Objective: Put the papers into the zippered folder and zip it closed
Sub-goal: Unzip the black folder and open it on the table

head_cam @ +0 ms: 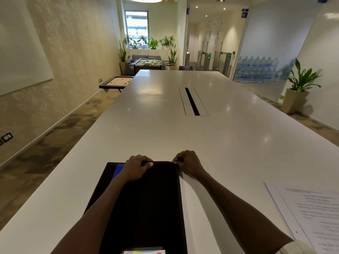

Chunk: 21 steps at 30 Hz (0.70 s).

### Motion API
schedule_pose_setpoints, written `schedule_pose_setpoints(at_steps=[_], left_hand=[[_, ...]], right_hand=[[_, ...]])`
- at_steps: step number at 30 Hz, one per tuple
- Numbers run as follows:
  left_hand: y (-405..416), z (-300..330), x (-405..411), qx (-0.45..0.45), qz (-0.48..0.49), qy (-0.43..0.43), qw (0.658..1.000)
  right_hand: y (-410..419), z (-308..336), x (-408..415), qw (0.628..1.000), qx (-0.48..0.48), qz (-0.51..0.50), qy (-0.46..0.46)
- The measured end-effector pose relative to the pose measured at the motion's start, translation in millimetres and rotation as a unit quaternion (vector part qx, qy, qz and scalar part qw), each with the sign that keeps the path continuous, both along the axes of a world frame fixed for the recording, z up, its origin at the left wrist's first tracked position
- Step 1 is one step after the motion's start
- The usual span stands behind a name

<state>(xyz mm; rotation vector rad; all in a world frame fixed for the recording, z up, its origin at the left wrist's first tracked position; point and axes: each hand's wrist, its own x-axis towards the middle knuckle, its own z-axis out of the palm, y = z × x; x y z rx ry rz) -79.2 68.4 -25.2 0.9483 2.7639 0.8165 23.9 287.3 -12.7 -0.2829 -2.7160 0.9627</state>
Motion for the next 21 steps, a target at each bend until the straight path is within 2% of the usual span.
schedule_pose_setpoints(at_steps=[7, 21], left_hand=[[0, 0, 0, 0.023, -0.001, -0.005, 1.0], [0, 5, 2, 0.003, -0.003, -0.009, 1.0]], right_hand=[[6, -5, 20, 0.999, -0.028, -0.015, 0.005], [-7, -15, 66, 0.997, -0.054, -0.041, 0.041]])
